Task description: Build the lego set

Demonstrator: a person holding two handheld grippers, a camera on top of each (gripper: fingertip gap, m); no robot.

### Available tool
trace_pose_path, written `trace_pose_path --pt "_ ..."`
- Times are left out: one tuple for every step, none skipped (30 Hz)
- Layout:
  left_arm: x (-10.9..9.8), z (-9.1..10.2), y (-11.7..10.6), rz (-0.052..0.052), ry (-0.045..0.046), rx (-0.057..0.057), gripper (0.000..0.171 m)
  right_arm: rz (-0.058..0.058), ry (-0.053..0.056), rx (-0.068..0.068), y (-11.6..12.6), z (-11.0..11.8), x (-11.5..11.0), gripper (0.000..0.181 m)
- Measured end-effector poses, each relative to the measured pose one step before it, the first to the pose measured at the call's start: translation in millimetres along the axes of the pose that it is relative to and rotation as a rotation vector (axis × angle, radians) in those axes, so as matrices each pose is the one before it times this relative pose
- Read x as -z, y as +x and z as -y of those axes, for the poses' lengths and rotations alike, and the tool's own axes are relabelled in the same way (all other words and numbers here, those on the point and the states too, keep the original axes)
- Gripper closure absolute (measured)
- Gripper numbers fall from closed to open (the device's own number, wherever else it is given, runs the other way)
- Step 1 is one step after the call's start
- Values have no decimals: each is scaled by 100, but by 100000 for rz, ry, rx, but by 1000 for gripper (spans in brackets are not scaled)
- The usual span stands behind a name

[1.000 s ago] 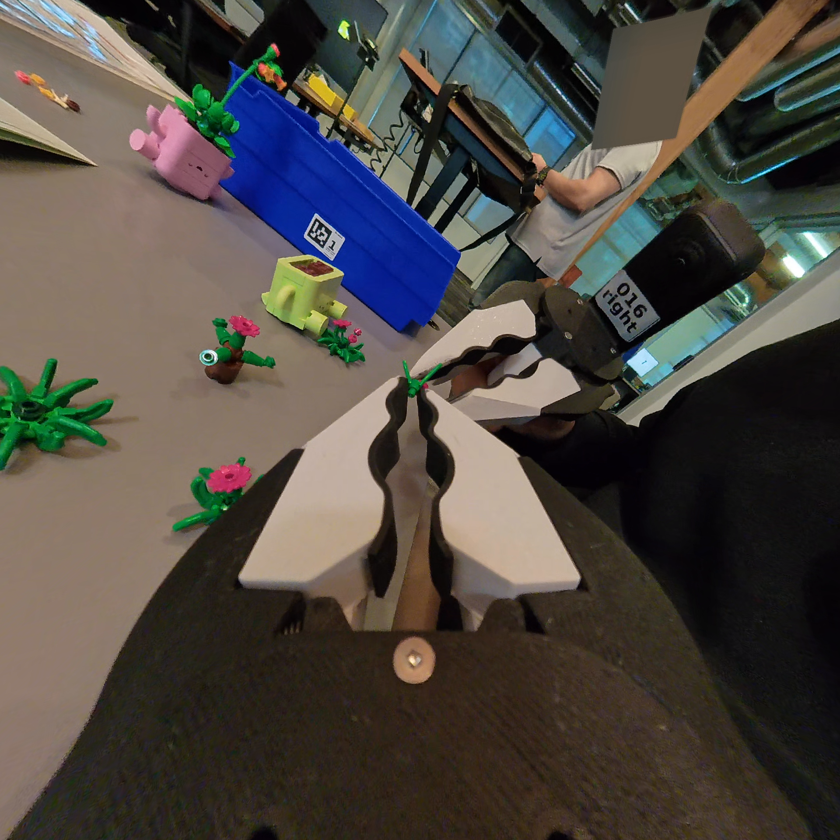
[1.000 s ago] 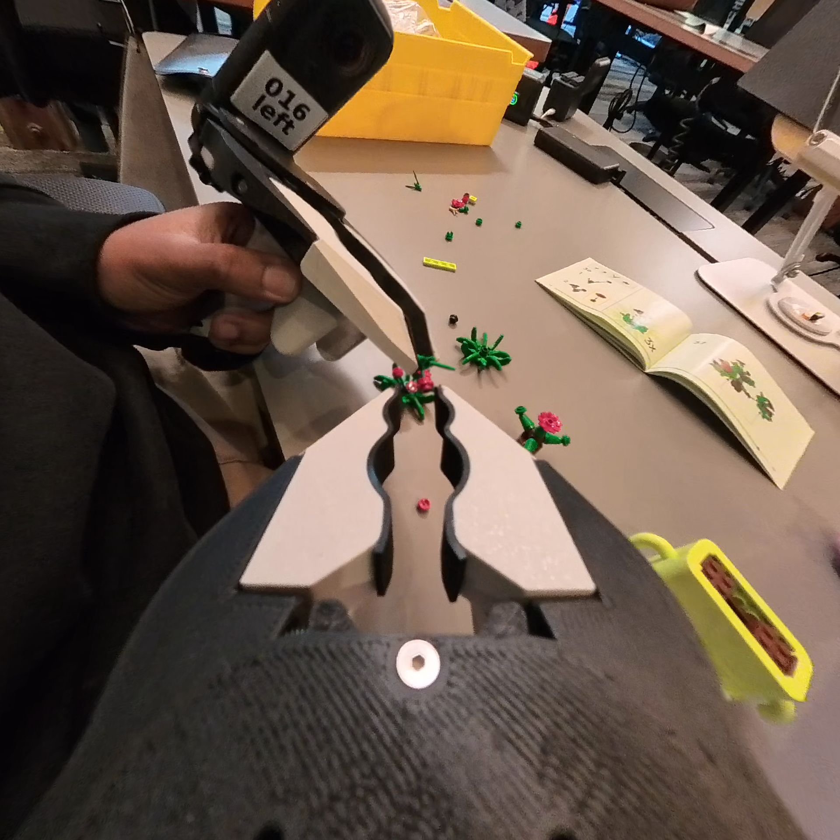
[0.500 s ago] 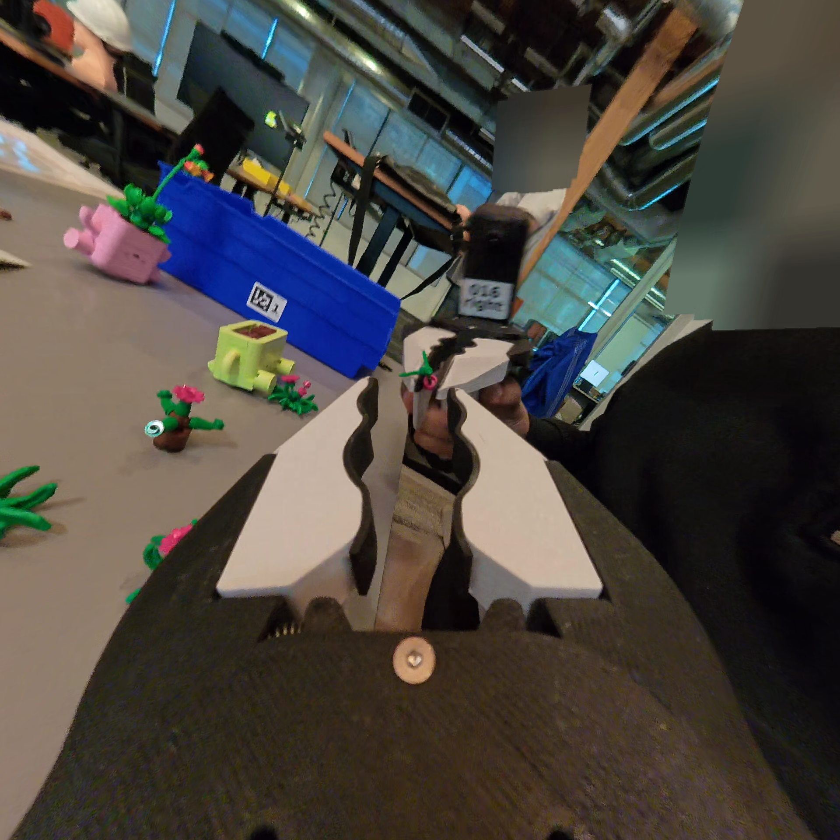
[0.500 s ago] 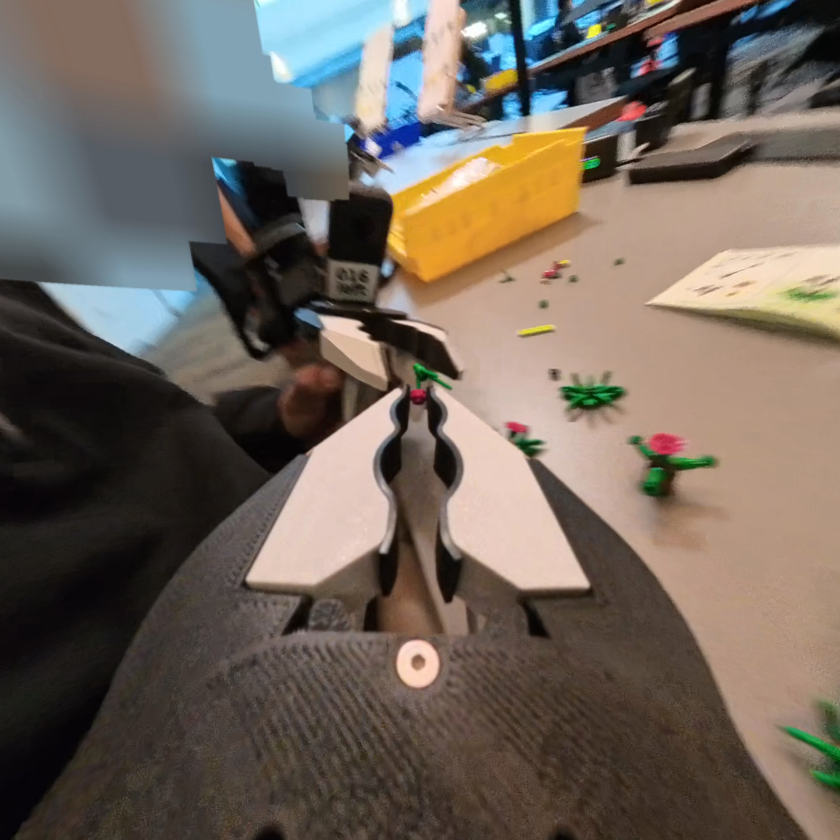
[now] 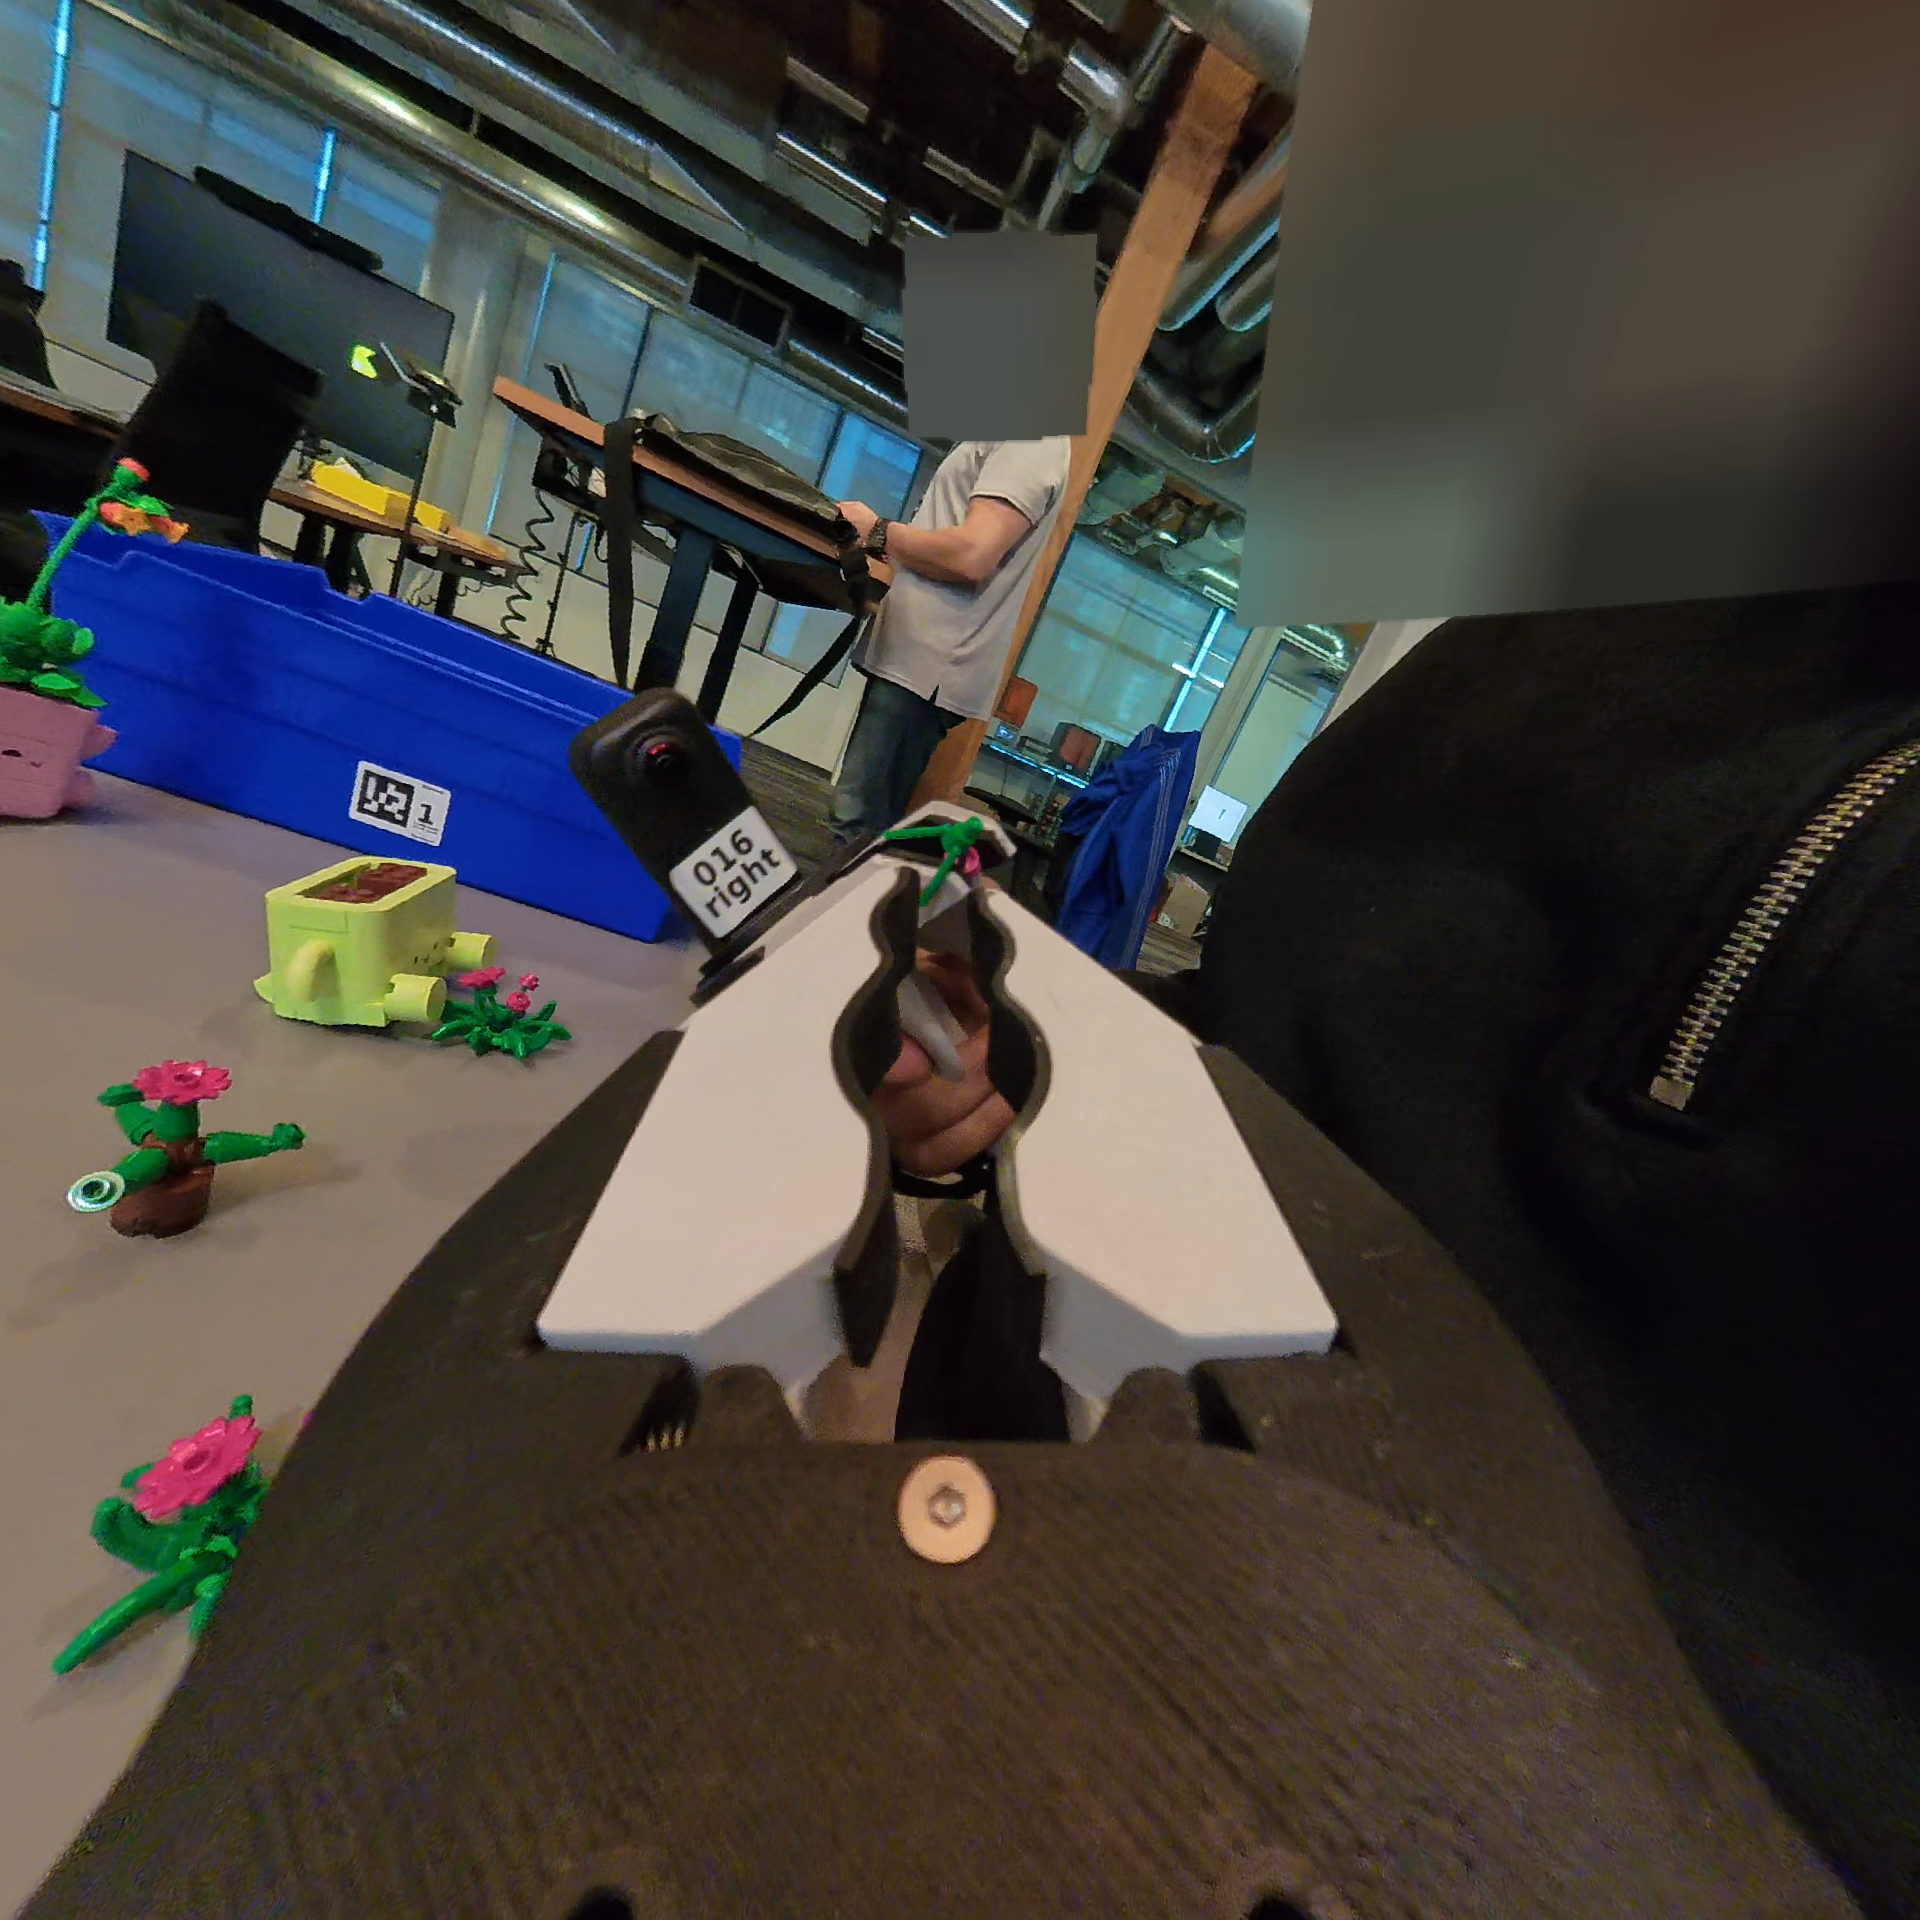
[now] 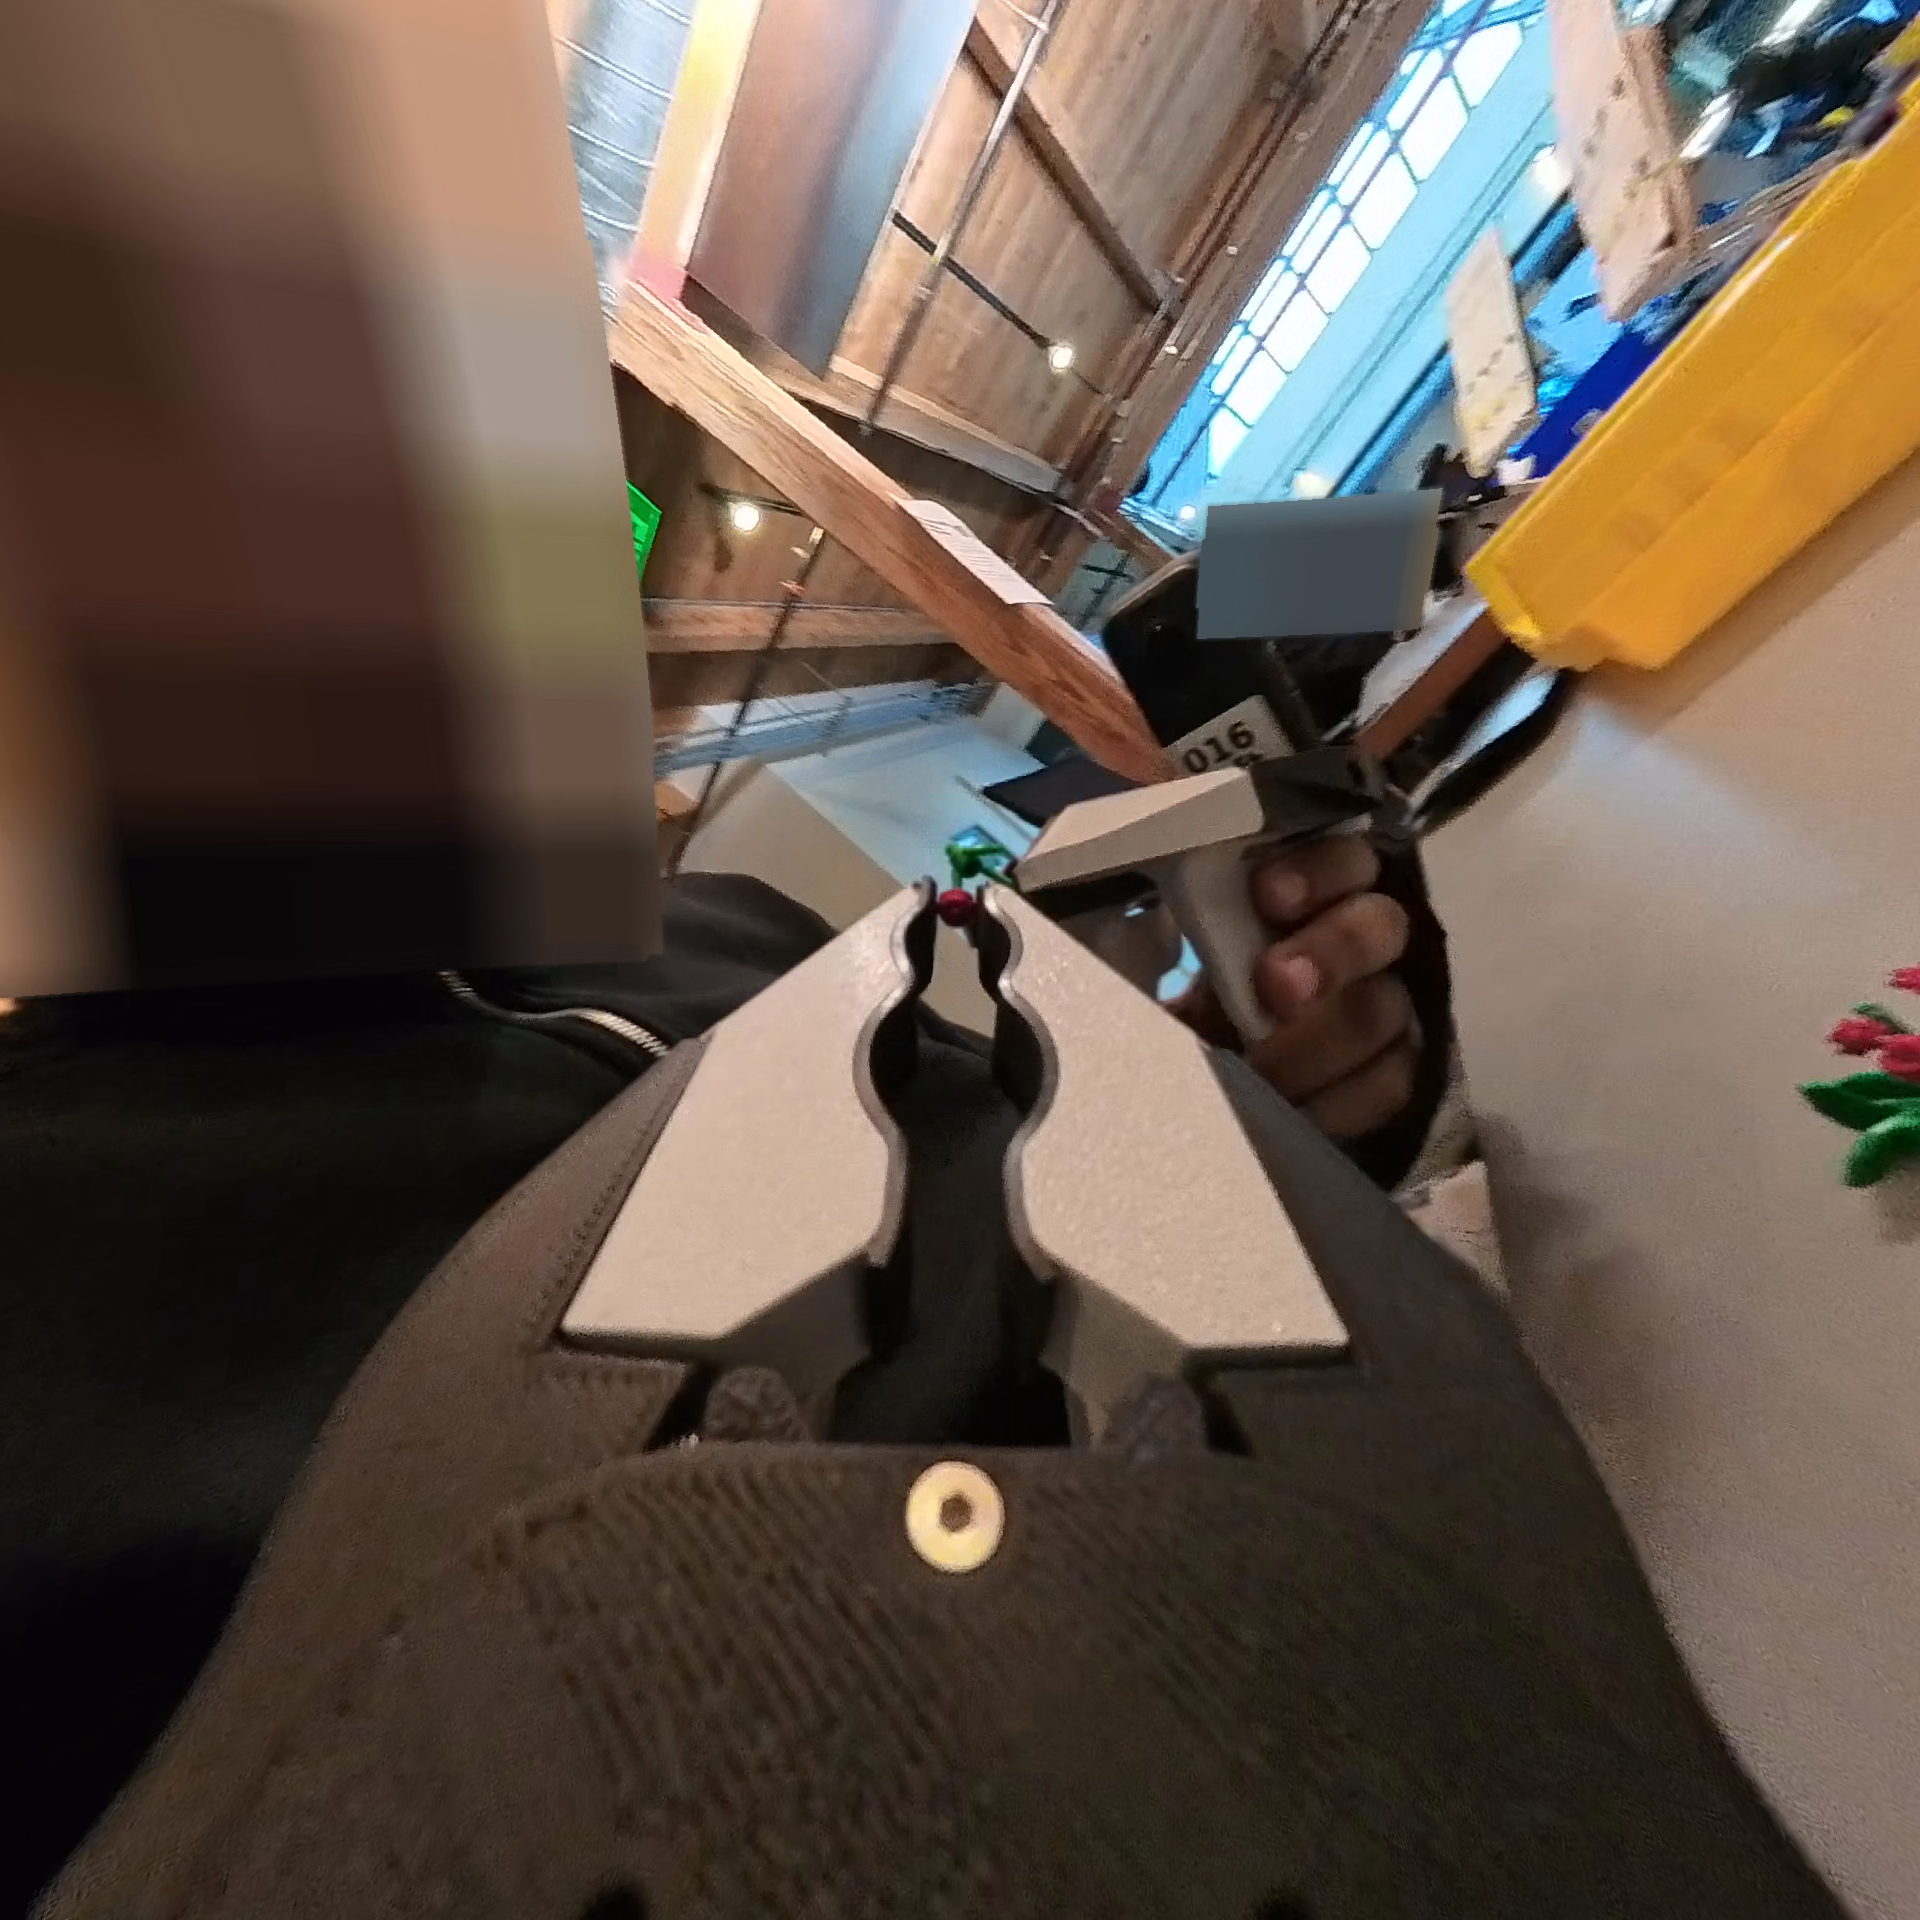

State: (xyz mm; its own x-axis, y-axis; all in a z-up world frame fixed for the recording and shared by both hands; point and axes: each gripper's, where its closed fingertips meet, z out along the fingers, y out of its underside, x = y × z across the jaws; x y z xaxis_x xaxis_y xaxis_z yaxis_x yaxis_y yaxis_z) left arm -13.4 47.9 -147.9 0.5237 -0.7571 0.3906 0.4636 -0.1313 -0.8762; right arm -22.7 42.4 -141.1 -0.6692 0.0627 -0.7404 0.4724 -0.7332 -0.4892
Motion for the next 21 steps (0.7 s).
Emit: trace_pose_path --pt "33 -1 47 -487 -65 392 167 2365 941 -2225 -81 -12 -24 176" --pt "47 3 9 -186 -64 424 168 1382 803 -1609 24 3 -5 176" --pt "53 6 -27 50 -97 207 169 803 493 -1071 42 29 9 176" --pt "47 -36 -41 209 -360 59 169 67 33 -500 77 -7 27 176" --pt "41 -68 -105 575 -509 61 169 -558 -217 -231 111 -11 39 176" --pt "34 -54 -110 618 -414 88 170 -867 -214 9 121 37 75 176" --pt "32 -44 -50 186 -265 33 171 -725 -162 124 84 47 114 176" --pt "20 14 -69 283 230 464 171 -690 51 73 72 90 159 176" --pt "-25 -99 -136 447 -508 752 171 -1079 -369 242 152 4 145 176" --pt "-29 -124 -135 414 -617 798 171 -790 -197 270 137 15 147 176" --pt "13 -66 -116 476 -227 336 171 -814 -198 297 136 -20 126 176" --pt "55 26 -105 540 292 196 171 -1135 -135 268 180 -19 115 176" --pt "76 86 -18 -140 625 429 171 -1584 18 288 254 12 123 176" --pt "67 63 -116 378 417 726 171 -1469 82 67 241 27 140 175" --pt "66 2 -196 888 79 715 171 -1486 52 -60 235 64 141 172" --pt "65 10 -168 658 208 625 171 -2085 -1 472 276 94 175 169" --pt "72 23 -194 942 256 575 171 -3581 -138 1130 419 143 197 162" --pt "80 7 -265 1393 136 467 171 -5273 -128 2245 574 232 248 151" --pt "81 -18 -263 1456 -20 320 171 -7022 -14 4078 686 299 276 140" --pt "71 -68 -343 2010 -409 362 171 -7353 -468 7274 553 288 250 137" --pt "56 -165 -433 2600 -1097 342 171 -7714 -1164 11048 357 233 202 138"
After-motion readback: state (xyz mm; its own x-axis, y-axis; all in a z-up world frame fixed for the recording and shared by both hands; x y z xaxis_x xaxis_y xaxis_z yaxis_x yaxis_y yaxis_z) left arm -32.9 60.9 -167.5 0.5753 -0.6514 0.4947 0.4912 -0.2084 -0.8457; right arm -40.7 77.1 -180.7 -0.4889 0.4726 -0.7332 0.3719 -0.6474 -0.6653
